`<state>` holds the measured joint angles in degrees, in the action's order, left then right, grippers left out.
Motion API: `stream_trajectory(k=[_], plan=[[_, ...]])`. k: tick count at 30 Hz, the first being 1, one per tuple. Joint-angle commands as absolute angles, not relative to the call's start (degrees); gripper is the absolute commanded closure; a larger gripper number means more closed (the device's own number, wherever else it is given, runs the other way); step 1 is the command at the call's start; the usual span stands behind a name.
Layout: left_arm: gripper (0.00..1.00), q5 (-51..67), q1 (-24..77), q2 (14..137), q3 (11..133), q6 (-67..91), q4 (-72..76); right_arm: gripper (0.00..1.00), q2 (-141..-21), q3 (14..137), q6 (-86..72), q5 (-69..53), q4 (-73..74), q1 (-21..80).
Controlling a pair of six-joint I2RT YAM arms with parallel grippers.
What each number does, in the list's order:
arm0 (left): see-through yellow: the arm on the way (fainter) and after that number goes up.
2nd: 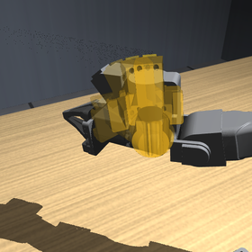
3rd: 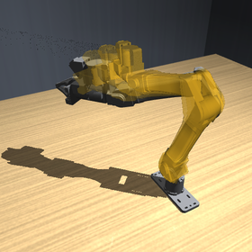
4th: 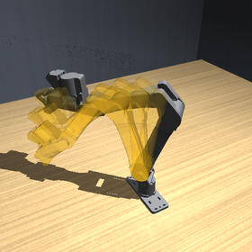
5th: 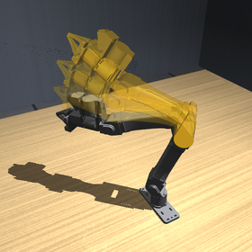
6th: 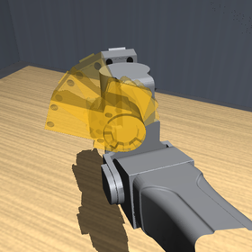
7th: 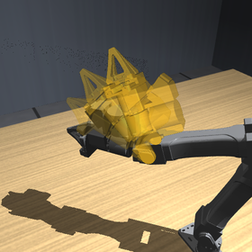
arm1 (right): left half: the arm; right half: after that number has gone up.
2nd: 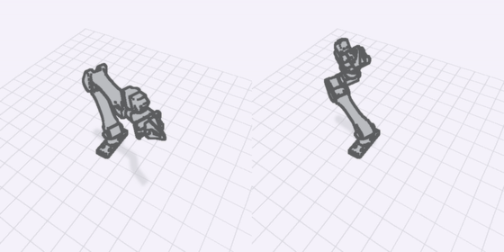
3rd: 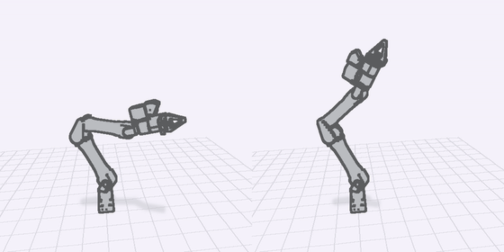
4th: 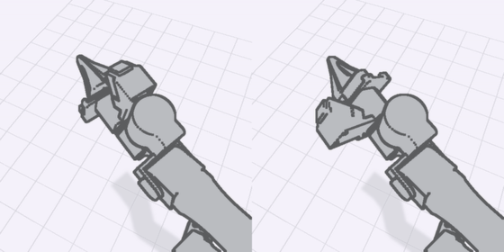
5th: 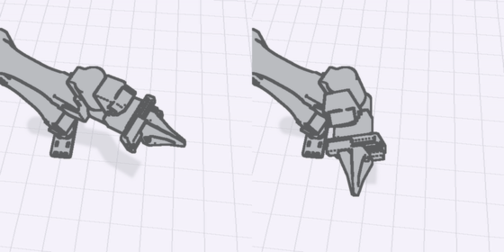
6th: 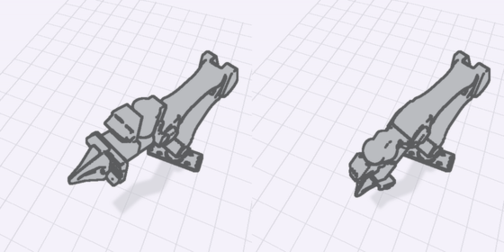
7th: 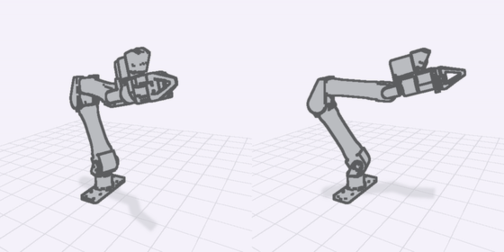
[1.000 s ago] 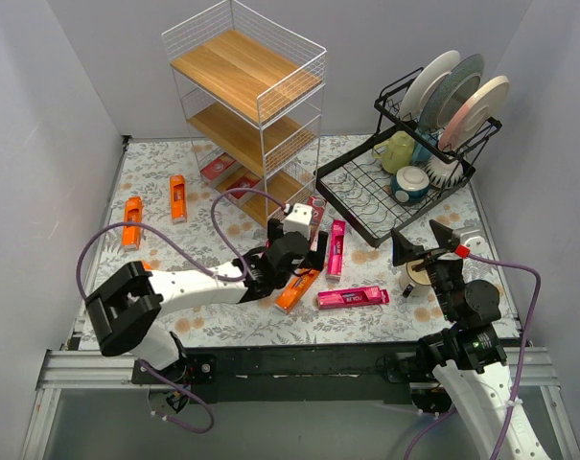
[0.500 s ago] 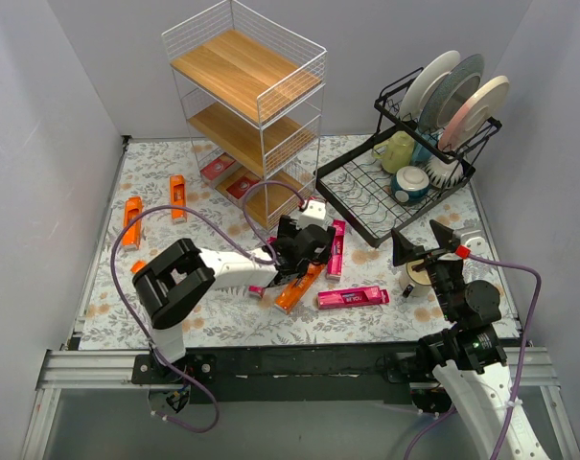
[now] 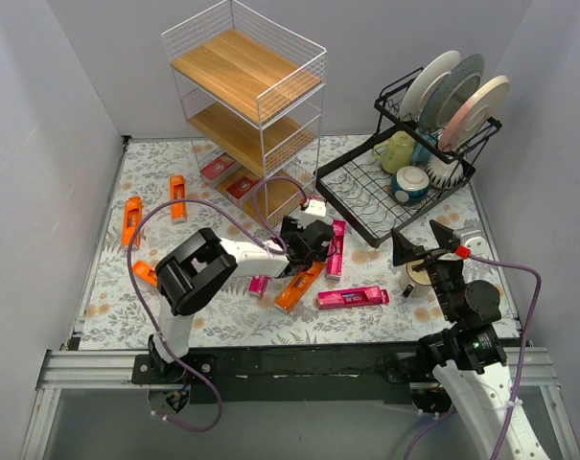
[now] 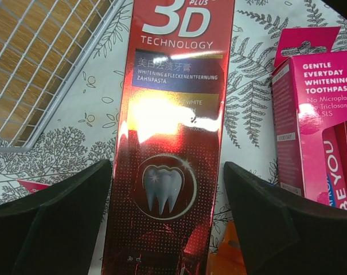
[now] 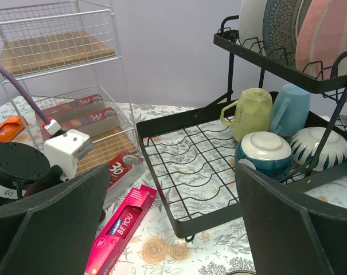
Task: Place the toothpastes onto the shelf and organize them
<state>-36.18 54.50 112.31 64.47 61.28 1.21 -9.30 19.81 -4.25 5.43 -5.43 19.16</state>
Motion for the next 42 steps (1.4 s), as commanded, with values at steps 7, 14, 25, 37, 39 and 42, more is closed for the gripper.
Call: stream_trajectory(k=[7, 14, 25, 37, 39, 42], plan=[[0.44, -33.3, 54.3, 113.0, 66.1, 63.5, -3.5, 0.01, -8.5, 21.6, -4.3, 5.8, -7.0, 19.4], [0.53, -30.7, 54.3, 107.7, 65.3, 63.4, -5.5, 0.01, -8.7, 21.7, -4.3, 5.7, -6.9, 19.4], [0.56, -22.3, 54.3, 90.6, 65.1, 62.6, -16.7, 0.01, -9.0, 22.1, -3.9, 6.2, -6.7, 19.4], [0.59, -21.2, 51.2, 74.1, 57.6, 65.6, -32.5, 0.01, -9.1, 22.3, -3.6, 6.2, -6.7, 19.4], [0.59, -20.3, 49.5, 71.9, 56.5, 65.7, -33.7, 0.01, -9.1, 22.3, -3.6, 6.2, -6.7, 19.4], [0.60, -18.3, 46.1, 70.1, 55.1, 66.0, -35.0, 0.01, -9.0, 22.4, -3.4, 6.3, -6.5, 19.4]])
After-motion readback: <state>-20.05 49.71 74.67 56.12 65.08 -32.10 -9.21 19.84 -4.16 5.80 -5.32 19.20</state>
